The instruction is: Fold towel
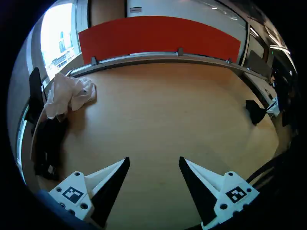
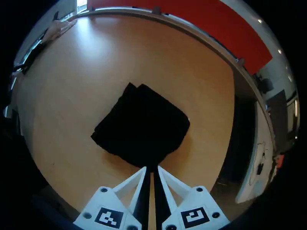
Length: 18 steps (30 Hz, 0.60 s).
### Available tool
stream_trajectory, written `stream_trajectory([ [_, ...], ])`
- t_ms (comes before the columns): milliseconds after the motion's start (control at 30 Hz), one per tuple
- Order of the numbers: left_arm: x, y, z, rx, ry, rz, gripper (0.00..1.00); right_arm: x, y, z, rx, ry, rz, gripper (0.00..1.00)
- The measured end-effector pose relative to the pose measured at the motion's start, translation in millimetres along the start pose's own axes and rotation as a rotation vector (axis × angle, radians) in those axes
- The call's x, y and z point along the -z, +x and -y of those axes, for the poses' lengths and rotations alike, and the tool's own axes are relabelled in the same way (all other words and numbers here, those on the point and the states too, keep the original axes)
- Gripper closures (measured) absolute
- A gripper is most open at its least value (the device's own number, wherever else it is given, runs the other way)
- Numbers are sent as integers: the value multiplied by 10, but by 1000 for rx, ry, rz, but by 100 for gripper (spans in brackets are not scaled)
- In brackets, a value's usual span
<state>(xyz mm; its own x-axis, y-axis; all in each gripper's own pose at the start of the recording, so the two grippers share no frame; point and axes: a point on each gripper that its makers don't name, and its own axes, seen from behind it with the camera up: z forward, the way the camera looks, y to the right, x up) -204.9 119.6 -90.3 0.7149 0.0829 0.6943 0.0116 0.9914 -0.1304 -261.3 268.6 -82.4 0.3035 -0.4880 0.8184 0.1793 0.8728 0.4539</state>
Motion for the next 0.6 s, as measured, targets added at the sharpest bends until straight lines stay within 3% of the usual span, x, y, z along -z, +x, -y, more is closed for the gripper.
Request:
stream_trajectory([
  [600,21,-87,28,-3,13,13,5,-150,-260,-168,-31,-37,78,94],
])
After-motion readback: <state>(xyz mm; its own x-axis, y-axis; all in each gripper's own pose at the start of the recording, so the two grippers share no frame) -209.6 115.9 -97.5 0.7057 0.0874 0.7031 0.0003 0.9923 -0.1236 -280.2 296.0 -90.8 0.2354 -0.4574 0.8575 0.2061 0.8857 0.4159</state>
